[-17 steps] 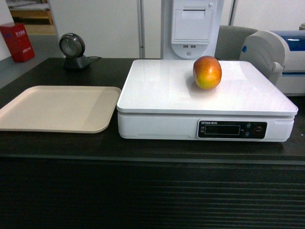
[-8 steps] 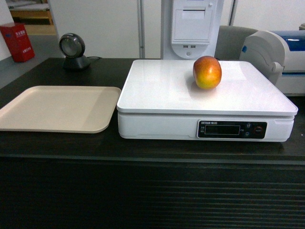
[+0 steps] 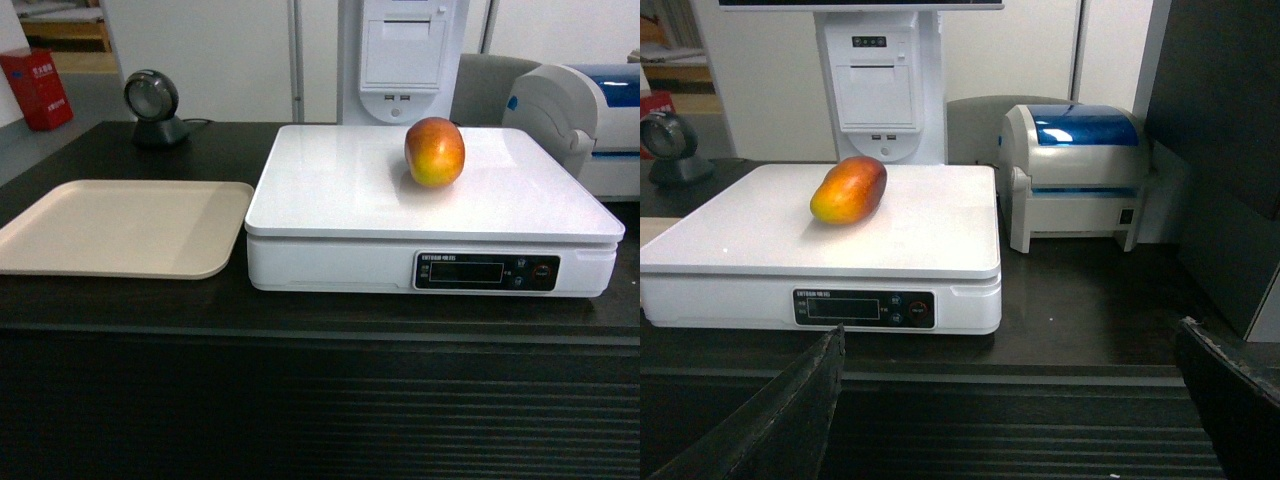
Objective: Place dark red mango on scale at checkout
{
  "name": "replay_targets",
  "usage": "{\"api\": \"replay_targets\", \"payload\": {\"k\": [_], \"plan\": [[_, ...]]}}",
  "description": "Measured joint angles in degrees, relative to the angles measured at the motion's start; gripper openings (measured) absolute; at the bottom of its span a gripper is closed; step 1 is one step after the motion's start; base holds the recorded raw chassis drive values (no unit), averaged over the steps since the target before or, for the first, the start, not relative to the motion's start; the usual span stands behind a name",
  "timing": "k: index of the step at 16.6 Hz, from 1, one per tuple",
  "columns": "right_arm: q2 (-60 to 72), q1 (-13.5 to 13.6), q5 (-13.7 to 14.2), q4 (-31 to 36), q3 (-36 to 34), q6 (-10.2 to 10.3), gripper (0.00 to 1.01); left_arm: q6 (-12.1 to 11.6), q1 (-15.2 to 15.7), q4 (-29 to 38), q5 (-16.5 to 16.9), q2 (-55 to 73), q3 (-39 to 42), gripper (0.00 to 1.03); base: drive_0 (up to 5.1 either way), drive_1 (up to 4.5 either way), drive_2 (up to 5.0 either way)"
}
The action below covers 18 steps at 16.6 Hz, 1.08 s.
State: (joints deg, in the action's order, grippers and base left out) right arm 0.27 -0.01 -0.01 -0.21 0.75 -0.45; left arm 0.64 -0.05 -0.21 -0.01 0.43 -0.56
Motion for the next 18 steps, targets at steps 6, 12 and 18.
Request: {"api": "replay_targets", "payload": {"k": [6,12,18], "plan": [[0.00,0.00,0.00,0.00,0.00,0.02,0.98,-0.02,0.00,0.00,0.00,0.00,0.00,0.98,0.0,0.00,0.0],[0.00,0.00,0.00,0.11,0.00,0.02,0.98,-0.02,0.00,0.17,0.00,0.00,0.00,0.98,0.0,0.00,0.0],[0.00,0.00,0.00,0.04,0.00,0.00,0.98,-0.02,0.00,0.00,0.02,0.00,0.00,0.98,0.0,0.00,0.0]]}}
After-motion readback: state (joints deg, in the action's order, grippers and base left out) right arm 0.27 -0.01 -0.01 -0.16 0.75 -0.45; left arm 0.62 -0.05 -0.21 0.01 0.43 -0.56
